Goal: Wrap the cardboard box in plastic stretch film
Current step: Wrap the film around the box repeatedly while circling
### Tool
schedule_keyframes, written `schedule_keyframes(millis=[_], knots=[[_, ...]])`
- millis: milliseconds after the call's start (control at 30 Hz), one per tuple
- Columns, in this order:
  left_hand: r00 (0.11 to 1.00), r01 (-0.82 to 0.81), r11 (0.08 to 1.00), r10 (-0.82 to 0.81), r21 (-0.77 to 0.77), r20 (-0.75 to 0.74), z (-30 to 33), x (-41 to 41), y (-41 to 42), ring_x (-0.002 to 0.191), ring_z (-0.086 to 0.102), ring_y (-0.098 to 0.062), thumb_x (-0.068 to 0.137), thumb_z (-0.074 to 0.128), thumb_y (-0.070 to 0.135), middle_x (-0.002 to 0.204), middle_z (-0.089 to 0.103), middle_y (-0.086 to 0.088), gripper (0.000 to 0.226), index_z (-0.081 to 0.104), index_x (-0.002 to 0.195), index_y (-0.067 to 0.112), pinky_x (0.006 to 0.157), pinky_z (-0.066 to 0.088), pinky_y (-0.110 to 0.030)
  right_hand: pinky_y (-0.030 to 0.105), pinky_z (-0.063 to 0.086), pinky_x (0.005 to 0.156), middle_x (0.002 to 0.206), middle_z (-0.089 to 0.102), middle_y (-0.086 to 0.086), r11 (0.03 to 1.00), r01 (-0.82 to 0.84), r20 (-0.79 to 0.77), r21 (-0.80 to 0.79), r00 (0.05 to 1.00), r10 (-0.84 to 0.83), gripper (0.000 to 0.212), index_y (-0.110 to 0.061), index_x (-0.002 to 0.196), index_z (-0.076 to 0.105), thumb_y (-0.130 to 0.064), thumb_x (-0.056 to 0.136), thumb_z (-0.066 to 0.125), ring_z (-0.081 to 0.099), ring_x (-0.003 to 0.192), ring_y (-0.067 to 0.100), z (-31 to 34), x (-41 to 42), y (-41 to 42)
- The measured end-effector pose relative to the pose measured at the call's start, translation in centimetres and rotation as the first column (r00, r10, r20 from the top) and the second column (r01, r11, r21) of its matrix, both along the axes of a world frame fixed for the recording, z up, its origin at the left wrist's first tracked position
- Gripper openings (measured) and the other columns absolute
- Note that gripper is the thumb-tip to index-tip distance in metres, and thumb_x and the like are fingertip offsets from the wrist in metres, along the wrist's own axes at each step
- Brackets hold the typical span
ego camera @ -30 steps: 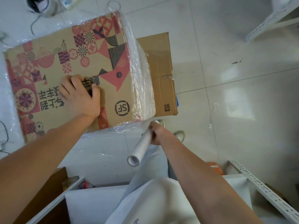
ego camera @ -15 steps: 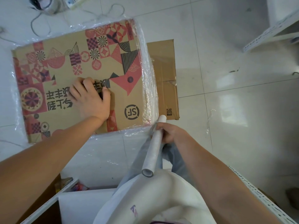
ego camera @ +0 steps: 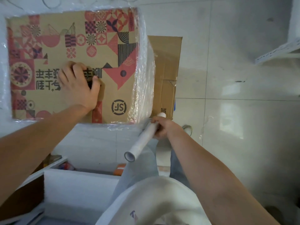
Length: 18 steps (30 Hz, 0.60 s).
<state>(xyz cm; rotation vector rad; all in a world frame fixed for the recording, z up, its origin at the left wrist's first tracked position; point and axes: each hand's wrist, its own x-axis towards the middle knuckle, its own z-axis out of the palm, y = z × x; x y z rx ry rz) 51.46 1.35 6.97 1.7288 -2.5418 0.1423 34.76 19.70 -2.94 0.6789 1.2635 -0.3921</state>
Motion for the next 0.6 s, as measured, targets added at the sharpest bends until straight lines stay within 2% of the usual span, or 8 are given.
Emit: schedule_keyframes(millis=[67, 100, 200, 233, 333, 400, 500, 600], knots=[[1.000, -0.004, 1.000, 0.004, 0.002, -0.028, 0.1, 0.0, 0.3, 0.107, 0.043, -0.043, 0.087, 0.044, 0.034, 0.113, 0.046, -0.028, 0.040, 0.046, 0.107, 0.000, 0.095, 0.034, -0.053, 0.044, 0.051, 0.072, 0.102, 0.058, 0.013, 1.000, -0.011, -0.032, -0.014, 0.999, 0.010, 0.030, -0.001, 0.112, 0.051, -0.009, 0.083, 0.056, 0.058, 0.085, 0.029, 0.1, -1.1, -0.5], [0.999, -0.006, 1.000, 0.006, 0.010, -0.042, 0.2, -0.1, 0.3, 0.108, 0.042, -0.043, 0.087, 0.045, 0.034, 0.114, 0.046, -0.029, 0.039, 0.045, 0.108, 0.000, 0.095, 0.033, -0.051, 0.039, 0.050, 0.077, 0.102, 0.058, 0.012, 1.000, -0.001, -0.046, -0.027, 0.999, 0.000, 0.027, 0.000, 0.110, 0.051, -0.010, 0.084, 0.054, 0.059, 0.089, 0.027, 0.2, -1.5, -0.9], [0.998, 0.006, 1.000, -0.006, 0.015, -0.062, 0.4, -0.2, 0.3, 0.108, 0.041, -0.046, 0.087, 0.046, 0.032, 0.115, 0.045, -0.030, 0.039, 0.045, 0.108, -0.001, 0.094, 0.031, -0.050, 0.036, 0.052, 0.085, 0.123, 0.057, 0.010, 0.998, 0.041, -0.049, -0.055, 0.998, -0.044, 0.042, -0.002, 0.122, 0.052, -0.011, 0.081, 0.054, 0.056, 0.114, 0.025, 0.0, -2.3, -2.2], [0.998, 0.008, 1.000, -0.007, 0.011, -0.060, 0.4, -0.1, 0.3, 0.108, 0.042, -0.046, 0.087, 0.046, 0.032, 0.116, 0.045, -0.031, 0.039, 0.045, 0.108, -0.001, 0.094, 0.032, -0.050, 0.037, 0.053, 0.079, 0.122, 0.058, 0.011, 0.997, 0.043, -0.032, -0.060, 0.998, -0.045, 0.044, -0.002, 0.123, 0.052, -0.011, 0.080, 0.055, 0.058, 0.111, 0.025, -0.2, -2.4, -2.5], [0.999, -0.008, 1.000, 0.009, 0.029, -0.048, 0.4, -0.1, 0.3, 0.110, 0.040, -0.047, 0.087, 0.045, 0.033, 0.117, 0.044, -0.031, 0.041, 0.045, 0.109, -0.001, 0.096, 0.030, -0.050, 0.035, 0.049, 0.061, 0.091, 0.057, 0.010, 0.997, 0.035, -0.027, -0.065, 0.999, -0.037, 0.021, -0.003, 0.103, 0.053, -0.012, 0.084, 0.053, 0.057, 0.082, 0.022, 0.0, -2.5, -2.9], [0.999, -0.014, 0.999, 0.015, 0.033, -0.050, 0.5, -0.2, 0.4, 0.110, 0.040, -0.046, 0.087, 0.044, 0.033, 0.117, 0.044, -0.031, 0.041, 0.045, 0.109, -0.002, 0.097, 0.029, -0.049, 0.033, 0.049, 0.063, 0.086, 0.054, 0.009, 0.997, 0.060, -0.021, -0.038, 0.998, -0.061, 0.021, -0.004, 0.103, 0.052, -0.013, 0.084, 0.056, 0.055, 0.076, 0.021, 0.4, -2.3, -2.9], [0.999, -0.018, 0.999, 0.020, 0.040, -0.039, 0.7, -0.2, 0.5, 0.111, 0.040, -0.046, 0.087, 0.043, 0.034, 0.118, 0.044, -0.031, 0.041, 0.045, 0.109, -0.001, 0.098, 0.028, -0.049, 0.030, 0.047, 0.077, 0.098, 0.058, 0.007, 0.988, 0.150, -0.042, 0.033, 0.988, -0.149, 0.030, -0.005, 0.109, 0.050, -0.016, 0.084, 0.064, 0.060, 0.090, 0.021, 1.0, -1.4, -2.9], [0.999, -0.010, 0.999, 0.011, 0.041, -0.031, 0.8, -0.2, 0.4, 0.110, 0.040, -0.046, 0.088, 0.044, 0.033, 0.118, 0.044, -0.031, 0.040, 0.045, 0.109, -0.001, 0.098, 0.028, -0.050, 0.033, 0.047, 0.079, 0.117, 0.060, 0.008, 0.971, 0.216, -0.088, 0.103, 0.974, -0.208, 0.040, -0.005, 0.117, 0.052, -0.023, 0.085, 0.069, 0.059, 0.114, 0.022, 1.9, -0.8, -3.0]])
